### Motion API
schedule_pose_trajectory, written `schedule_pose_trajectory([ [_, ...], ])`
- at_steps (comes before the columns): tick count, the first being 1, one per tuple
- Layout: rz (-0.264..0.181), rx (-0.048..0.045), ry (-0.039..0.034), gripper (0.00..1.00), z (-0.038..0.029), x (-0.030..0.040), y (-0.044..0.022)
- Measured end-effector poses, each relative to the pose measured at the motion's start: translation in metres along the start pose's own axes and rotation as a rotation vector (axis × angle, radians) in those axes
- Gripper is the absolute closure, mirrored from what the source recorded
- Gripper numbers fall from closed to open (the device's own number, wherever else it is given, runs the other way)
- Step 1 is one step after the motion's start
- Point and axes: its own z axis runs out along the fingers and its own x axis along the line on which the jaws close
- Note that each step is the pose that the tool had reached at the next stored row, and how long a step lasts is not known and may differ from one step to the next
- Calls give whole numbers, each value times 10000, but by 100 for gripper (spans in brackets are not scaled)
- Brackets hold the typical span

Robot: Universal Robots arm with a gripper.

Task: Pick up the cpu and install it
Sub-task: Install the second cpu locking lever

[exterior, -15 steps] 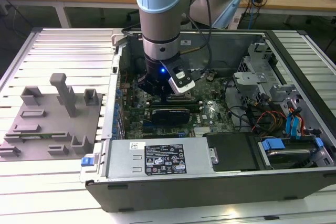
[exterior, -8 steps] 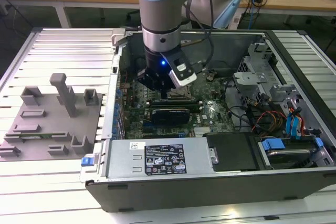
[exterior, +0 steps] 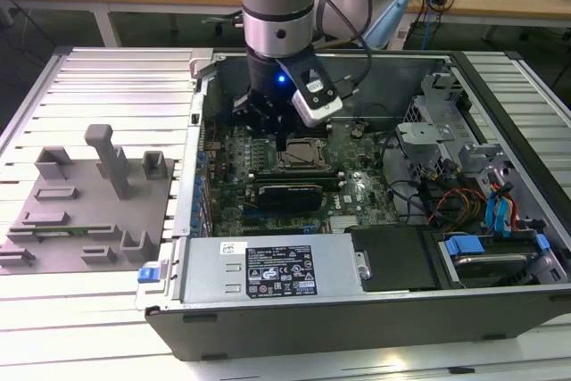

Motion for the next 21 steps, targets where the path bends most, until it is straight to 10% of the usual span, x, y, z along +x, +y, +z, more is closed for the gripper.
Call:
schedule_pose_trajectory([
  [4, -45, -2, 11, 89, 64, -204, -5],
  [16, -904, -67, 61, 89, 288, -154, -16],
  [21, 153, 2, 26, 89, 376, -140, -18],
])
